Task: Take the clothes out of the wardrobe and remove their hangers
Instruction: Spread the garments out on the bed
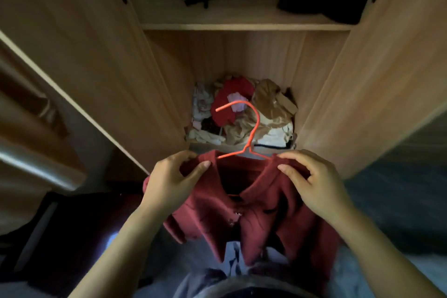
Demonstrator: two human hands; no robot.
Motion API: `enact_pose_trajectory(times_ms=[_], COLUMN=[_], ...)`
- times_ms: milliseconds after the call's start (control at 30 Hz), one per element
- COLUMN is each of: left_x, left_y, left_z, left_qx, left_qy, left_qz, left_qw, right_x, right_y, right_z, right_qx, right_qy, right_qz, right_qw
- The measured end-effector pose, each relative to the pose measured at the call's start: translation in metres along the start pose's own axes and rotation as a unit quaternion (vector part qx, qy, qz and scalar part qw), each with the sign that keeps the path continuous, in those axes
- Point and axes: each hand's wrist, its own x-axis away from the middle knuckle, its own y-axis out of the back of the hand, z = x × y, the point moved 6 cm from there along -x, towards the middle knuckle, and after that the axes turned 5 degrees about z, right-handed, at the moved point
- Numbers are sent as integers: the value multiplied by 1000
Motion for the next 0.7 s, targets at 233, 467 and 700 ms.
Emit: enact_pose_trajectory(times_ms=[233, 467, 700], left_x=[-165, -335, -459], left_y=[73, 192, 349], left_z=[-42, -112, -222], left_qx=[-17, -20, -2], left_qy=[-56, -208, -385], left_qz=[-112, -220, -353], left_qw=[992, 953, 853], right_x=[-198, -385, -529], right_y=[38, 108, 214], right_z=[33, 122, 259], right_qx=[9, 49, 130], right_qy=[98, 232, 338], right_qz=[-18, -170, -313], right_qw=[995, 956, 878])
